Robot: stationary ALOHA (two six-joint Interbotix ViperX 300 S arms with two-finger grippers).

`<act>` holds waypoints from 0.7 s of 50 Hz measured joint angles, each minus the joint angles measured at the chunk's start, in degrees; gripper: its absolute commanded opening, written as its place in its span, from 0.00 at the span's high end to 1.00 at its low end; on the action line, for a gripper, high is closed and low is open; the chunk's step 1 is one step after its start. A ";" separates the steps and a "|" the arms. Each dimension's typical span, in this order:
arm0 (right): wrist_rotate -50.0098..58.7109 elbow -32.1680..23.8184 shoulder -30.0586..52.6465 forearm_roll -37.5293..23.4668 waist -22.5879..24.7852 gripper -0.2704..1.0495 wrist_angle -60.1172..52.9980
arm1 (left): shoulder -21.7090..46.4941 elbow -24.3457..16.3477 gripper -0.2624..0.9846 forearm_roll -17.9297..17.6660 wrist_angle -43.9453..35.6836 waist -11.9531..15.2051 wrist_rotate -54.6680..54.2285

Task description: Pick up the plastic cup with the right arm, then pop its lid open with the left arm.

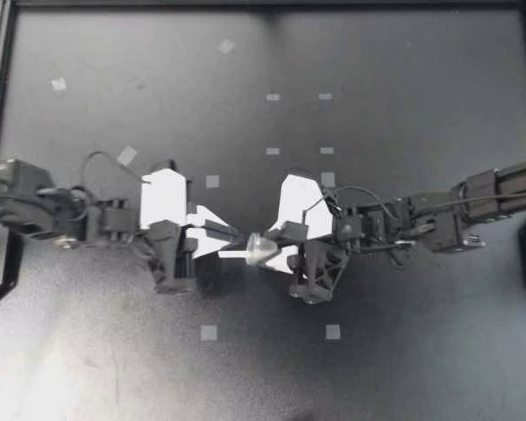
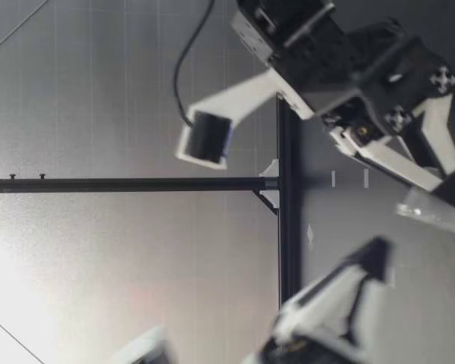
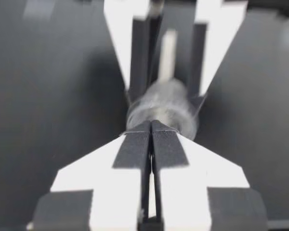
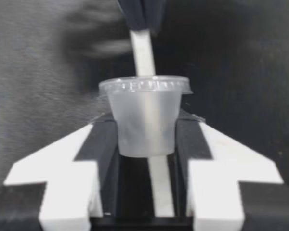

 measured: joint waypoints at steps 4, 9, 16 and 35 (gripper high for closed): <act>-0.09 1.85 -3.52 -0.88 0.09 0.57 -3.69 | -4.66 1.85 0.77 0.09 -3.52 -1.05 -2.11; -0.18 5.54 -9.32 -1.85 0.09 0.57 -10.81 | -9.84 4.83 0.69 0.18 -9.32 -1.58 -6.06; -0.18 13.27 -17.14 -2.46 0.09 0.57 -25.84 | -15.21 9.32 0.45 0.62 -17.84 -2.81 -16.96; -2.37 17.58 -12.04 -4.83 1.05 0.57 -53.61 | -13.71 5.54 0.26 0.97 -24.17 -3.25 -66.88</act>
